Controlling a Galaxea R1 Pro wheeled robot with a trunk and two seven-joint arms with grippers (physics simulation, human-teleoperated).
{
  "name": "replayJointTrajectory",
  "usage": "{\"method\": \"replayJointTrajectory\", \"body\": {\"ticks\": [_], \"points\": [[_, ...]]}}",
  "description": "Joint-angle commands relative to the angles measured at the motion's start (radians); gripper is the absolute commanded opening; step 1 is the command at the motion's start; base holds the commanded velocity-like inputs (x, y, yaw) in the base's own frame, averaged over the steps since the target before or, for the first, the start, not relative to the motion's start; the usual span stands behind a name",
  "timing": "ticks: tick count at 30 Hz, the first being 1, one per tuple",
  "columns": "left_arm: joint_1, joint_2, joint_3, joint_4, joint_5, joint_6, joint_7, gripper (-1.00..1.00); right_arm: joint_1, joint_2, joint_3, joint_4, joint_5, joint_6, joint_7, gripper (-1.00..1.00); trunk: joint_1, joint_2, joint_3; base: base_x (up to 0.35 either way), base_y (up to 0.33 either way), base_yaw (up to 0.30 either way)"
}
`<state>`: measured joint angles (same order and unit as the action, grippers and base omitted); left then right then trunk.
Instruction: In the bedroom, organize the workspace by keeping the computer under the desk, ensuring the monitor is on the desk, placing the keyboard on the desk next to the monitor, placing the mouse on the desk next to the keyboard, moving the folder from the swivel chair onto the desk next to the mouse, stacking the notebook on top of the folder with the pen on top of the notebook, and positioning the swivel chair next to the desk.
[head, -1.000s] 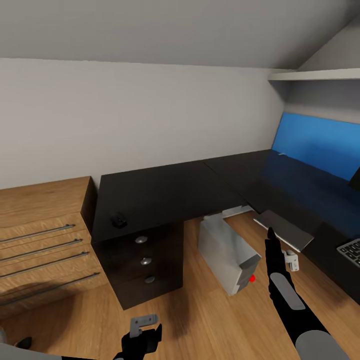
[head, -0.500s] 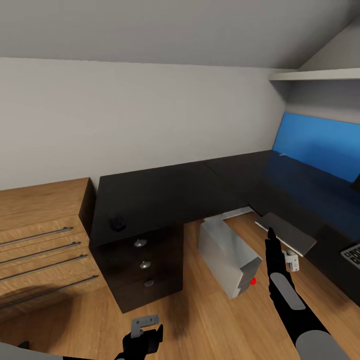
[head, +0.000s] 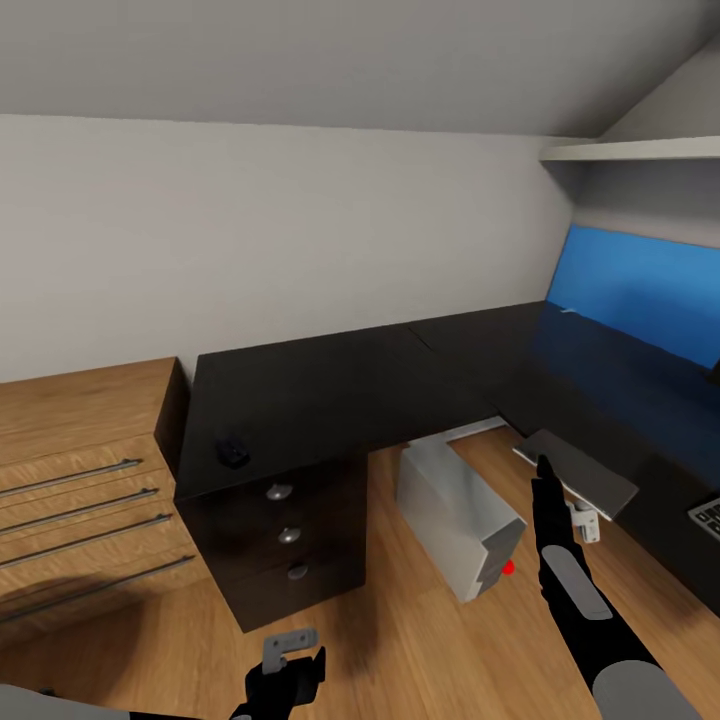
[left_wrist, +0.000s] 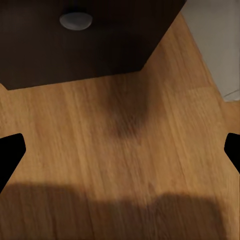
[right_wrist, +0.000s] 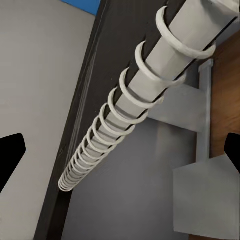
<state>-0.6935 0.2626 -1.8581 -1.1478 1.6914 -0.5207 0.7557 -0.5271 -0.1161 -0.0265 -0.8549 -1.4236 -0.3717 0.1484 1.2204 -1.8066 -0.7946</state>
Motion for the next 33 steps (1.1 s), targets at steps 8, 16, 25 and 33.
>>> {"method": "replayJointTrajectory", "body": {"ticks": [8, 16, 25, 33], "points": [[-0.001, -0.010, -0.003, 0.017, 0.004, -0.004, 0.002, 1.00, -0.001, -0.001, 0.000, 0.000, -0.011, -0.003, 0.007, 1.00, 0.000, 0.000, -0.001, 0.016, 0.000, 0.000], [-0.001, -0.011, -0.003, 0.020, 0.004, -0.005, 0.002, 1.00, -0.001, -0.002, 0.000, 0.000, -0.011, -0.003, 0.007, 1.00, 0.000, 0.000, -0.001, 0.000, 0.000, 0.000], [-0.001, -0.012, -0.004, 0.020, 0.002, -0.005, -0.001, 1.00, -0.001, -0.002, -0.001, 0.000, -0.011, -0.003, 0.007, 1.00, 0.000, 0.000, -0.001, 0.037, 0.000, 0.000], [-0.001, -0.026, -0.004, 0.045, 0.003, -0.005, 0.001, 1.00, -0.001, -0.002, -0.011, 0.000, -0.009, -0.004, 0.007, 1.00, 0.000, 0.000, -0.001, 0.006, 0.000, 0.000]]}}
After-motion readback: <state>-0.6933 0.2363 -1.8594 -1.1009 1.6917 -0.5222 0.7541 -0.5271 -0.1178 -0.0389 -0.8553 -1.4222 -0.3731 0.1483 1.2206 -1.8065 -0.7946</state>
